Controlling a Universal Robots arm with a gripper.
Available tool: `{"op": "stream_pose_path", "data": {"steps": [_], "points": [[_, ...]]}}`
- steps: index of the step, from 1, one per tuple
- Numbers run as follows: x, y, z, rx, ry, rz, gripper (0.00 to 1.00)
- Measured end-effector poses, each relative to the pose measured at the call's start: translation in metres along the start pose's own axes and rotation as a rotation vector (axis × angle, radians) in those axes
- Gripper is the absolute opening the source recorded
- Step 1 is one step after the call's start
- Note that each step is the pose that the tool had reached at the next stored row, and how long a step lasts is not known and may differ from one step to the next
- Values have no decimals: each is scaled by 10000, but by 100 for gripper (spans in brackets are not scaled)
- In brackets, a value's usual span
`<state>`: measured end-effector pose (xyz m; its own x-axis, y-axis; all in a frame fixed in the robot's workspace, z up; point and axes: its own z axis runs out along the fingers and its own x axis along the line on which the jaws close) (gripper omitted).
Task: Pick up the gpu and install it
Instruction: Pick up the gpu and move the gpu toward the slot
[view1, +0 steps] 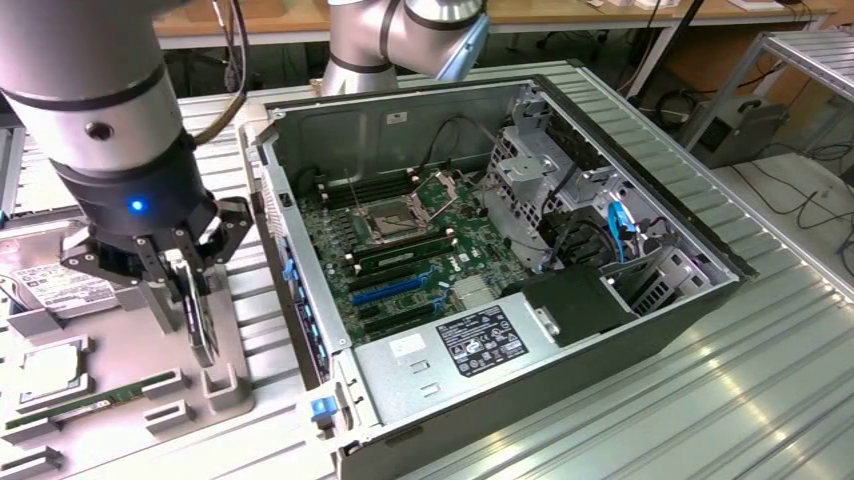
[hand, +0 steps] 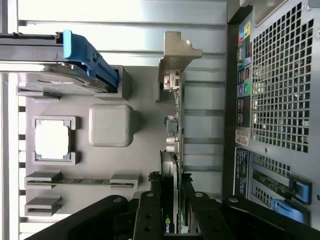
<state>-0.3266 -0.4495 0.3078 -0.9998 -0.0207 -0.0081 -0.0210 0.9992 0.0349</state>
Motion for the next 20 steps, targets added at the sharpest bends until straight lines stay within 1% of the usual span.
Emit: {"op": "stream_pose_path", "data": {"steps": [4,7,14,16,20], "points": [[-1,5,-180,-6,-4,0,26],[-3,3,-339,-45,-5,0,26],[-28,-12,-670,-83,-6,0,26],[-55,-23,-762,-85,-5,1,26],[-151,-60,-959,-91,-5,0,26]]}}
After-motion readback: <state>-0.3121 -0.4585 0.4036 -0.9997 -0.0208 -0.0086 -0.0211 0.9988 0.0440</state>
